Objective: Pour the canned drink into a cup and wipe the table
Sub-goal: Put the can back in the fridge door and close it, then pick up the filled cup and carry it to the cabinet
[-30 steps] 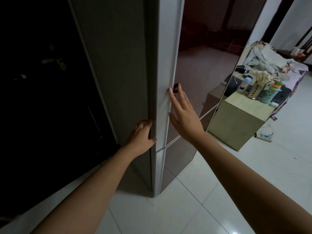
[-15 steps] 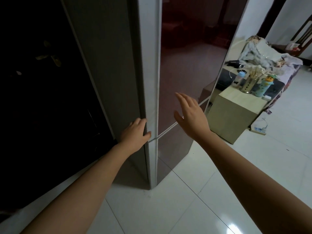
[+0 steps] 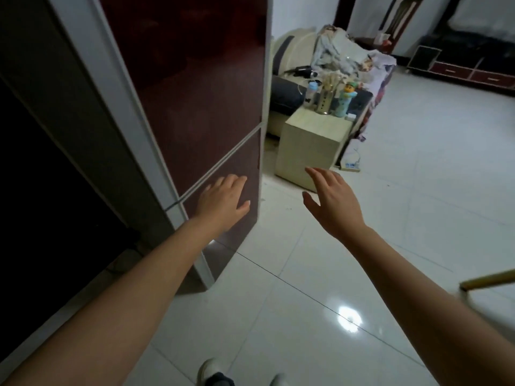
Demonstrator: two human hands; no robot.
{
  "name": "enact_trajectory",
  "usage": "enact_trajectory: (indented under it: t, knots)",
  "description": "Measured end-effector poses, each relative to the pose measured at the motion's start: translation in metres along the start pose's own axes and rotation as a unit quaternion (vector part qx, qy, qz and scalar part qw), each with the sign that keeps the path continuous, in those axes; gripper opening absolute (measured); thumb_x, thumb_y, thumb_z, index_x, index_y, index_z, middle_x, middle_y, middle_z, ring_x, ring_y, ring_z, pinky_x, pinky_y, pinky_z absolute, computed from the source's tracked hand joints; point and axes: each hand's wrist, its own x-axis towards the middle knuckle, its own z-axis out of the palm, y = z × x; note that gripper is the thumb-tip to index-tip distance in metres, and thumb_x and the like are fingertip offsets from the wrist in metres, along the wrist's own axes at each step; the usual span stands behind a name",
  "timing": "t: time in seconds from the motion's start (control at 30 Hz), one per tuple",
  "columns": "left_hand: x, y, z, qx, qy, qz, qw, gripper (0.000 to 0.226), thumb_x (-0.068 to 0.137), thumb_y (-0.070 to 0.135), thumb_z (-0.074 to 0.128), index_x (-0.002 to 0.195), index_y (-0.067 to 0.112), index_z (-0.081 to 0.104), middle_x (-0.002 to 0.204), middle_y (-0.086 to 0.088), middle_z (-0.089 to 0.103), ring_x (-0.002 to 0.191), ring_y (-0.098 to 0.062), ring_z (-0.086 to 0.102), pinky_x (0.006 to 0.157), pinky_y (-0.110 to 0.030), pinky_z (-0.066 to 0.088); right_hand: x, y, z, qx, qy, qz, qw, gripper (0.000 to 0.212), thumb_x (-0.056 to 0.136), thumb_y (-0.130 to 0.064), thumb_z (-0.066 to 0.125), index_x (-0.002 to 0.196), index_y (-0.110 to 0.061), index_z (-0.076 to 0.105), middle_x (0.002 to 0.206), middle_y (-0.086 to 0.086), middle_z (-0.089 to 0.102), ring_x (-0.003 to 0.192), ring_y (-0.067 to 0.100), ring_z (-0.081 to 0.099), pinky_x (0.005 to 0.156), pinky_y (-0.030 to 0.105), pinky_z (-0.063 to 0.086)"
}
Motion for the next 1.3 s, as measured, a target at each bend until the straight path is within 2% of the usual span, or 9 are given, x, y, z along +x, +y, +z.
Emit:
enact_trajectory:
  t: [0.3, 0.6, 0.8, 0.93, 1.07, 1.17, 1.3]
  knots:
    - [0.02, 0.121, 0.045, 0.002, -0.033, 0.174, 0.984, 0.059, 0.09, 0.036, 0.048, 0.142, 0.013, 0.029, 0.143, -0.007, 0.037, 0.131, -0.024, 0.033, 0.105, -0.036, 0.027, -0.127, 0.09, -0.025, -0.049, -0.018, 0.183, 0.982, 0.051, 0.089, -0.024, 0.057, 0.132, -0.003, 0.043, 0.131, 0.016, 0.052, 0.12, 0.034, 0.047, 0.096, 0.043, 0.042]
    - [0.014, 0.23, 0.082, 0.001, -0.071, 0.373, 0.925, 0.058, 0.092, 0.037, 0.046, 0.141, 0.012, 0.03, 0.143, -0.01, 0.036, 0.131, -0.026, 0.033, 0.106, -0.037, 0.027, -0.257, 0.102, -0.048, -0.101, 0.0, 0.378, 0.92, 0.048, 0.088, -0.022, 0.057, 0.129, 0.0, 0.046, 0.127, 0.017, 0.055, 0.117, 0.032, 0.051, 0.099, 0.04, 0.041]
    - [-0.014, 0.294, 0.1, -0.006, -0.094, 0.474, 0.875, 0.06, 0.091, 0.039, 0.047, 0.142, 0.012, 0.029, 0.144, -0.012, 0.036, 0.132, -0.027, 0.034, 0.107, -0.037, 0.028, -0.341, 0.08, -0.06, -0.12, 0.022, 0.516, 0.848, 0.049, 0.09, -0.026, 0.051, 0.133, -0.003, 0.043, 0.131, 0.014, 0.052, 0.122, 0.028, 0.046, 0.101, 0.038, 0.038]
    - [-0.042, 0.332, 0.114, -0.006, -0.117, 0.548, 0.828, 0.061, 0.09, 0.038, 0.05, 0.141, 0.01, 0.031, 0.142, -0.014, 0.039, 0.129, -0.029, 0.037, 0.105, -0.038, 0.03, -0.394, 0.06, -0.07, -0.136, 0.036, 0.595, 0.792, 0.049, 0.088, -0.025, 0.054, 0.132, -0.004, 0.044, 0.129, 0.014, 0.052, 0.121, 0.028, 0.047, 0.098, 0.039, 0.039]
    - [-0.075, 0.37, 0.127, -0.003, -0.129, 0.609, 0.782, 0.061, 0.089, 0.037, 0.052, 0.139, 0.008, 0.034, 0.14, -0.016, 0.042, 0.128, -0.031, 0.039, 0.104, -0.04, 0.032, -0.44, 0.041, -0.081, -0.155, 0.025, 0.648, 0.745, 0.05, 0.087, -0.025, 0.056, 0.131, -0.004, 0.044, 0.128, 0.015, 0.053, 0.119, 0.03, 0.047, 0.096, 0.041, 0.041]
    - [-0.113, 0.411, 0.134, -0.009, -0.136, 0.665, 0.734, 0.059, 0.089, 0.036, 0.053, 0.138, 0.008, 0.036, 0.139, -0.015, 0.044, 0.126, -0.032, 0.041, 0.104, -0.039, 0.033, -0.485, 0.025, -0.091, -0.171, 0.022, 0.69, 0.703, 0.05, 0.087, -0.025, 0.057, 0.13, -0.003, 0.046, 0.128, 0.016, 0.053, 0.118, 0.032, 0.049, 0.097, 0.044, 0.041]
    - [-0.154, 0.462, 0.138, -0.017, -0.127, 0.718, 0.684, 0.059, 0.088, 0.038, 0.054, 0.137, 0.009, 0.037, 0.137, -0.014, 0.046, 0.125, -0.031, 0.043, 0.103, -0.039, 0.035, -0.529, 0.014, -0.107, -0.189, 0.028, 0.72, 0.667, 0.049, 0.084, -0.023, 0.06, 0.127, -0.003, 0.049, 0.125, 0.016, 0.056, 0.116, 0.033, 0.051, 0.094, 0.044, 0.043]
